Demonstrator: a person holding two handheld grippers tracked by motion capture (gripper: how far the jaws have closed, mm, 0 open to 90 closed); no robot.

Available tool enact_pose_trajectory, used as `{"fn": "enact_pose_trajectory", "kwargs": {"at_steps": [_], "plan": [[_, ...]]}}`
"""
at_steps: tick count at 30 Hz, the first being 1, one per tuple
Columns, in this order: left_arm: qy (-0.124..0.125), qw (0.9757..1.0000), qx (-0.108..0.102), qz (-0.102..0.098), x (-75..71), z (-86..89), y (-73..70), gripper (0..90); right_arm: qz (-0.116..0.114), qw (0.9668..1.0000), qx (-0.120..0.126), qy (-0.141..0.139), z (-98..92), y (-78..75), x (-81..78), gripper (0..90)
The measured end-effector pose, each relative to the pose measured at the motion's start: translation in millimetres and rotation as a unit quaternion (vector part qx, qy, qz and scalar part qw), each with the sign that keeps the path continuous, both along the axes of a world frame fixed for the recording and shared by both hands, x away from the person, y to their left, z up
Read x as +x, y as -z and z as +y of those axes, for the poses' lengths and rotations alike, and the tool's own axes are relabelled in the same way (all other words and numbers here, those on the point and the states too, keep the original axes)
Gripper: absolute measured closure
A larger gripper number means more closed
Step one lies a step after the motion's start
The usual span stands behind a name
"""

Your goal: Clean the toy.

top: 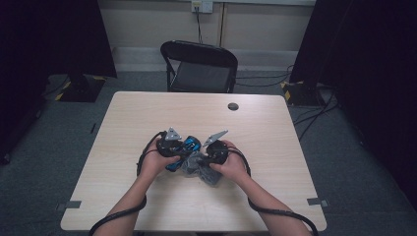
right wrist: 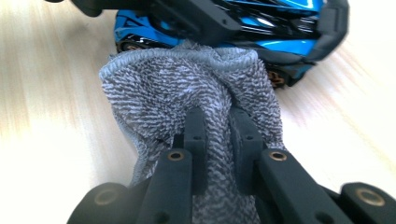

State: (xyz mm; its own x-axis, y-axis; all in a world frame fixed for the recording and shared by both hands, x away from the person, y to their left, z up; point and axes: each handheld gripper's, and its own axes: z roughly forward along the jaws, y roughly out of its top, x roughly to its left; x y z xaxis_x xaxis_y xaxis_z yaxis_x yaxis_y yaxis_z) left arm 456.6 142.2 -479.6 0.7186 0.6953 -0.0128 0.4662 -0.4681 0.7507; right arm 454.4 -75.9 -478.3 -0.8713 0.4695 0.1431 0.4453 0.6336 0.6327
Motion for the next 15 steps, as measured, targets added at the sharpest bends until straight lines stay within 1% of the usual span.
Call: {"fn": "enact_pose_trajectory", "kwargs": {"at_steps": [6,8,12,15], "plan": [[0.000,1.0000,0.000,-0.001,-0.1,0.1,0.1,45.0,0.000,0.9999,-0.001,0.017,-8.7,-0.4,5.6,80.1],[0.000,1.0000,0.000,-0.001,-0.1,0.1,0.2,45.0,-0.004,0.9997,-0.002,0.022,-11.7,-0.4,7.5,80.1],[0.000,1.0000,0.000,-0.002,-0.2,0.0,0.1,44.9,-0.001,0.9996,0.000,0.030,-15.0,0.0,9.8,80.1],[0.000,1.0000,0.000,-0.001,-0.1,-0.2,0.0,45.0,-0.002,0.9995,0.000,0.030,-16.0,0.0,11.1,80.1]]}}
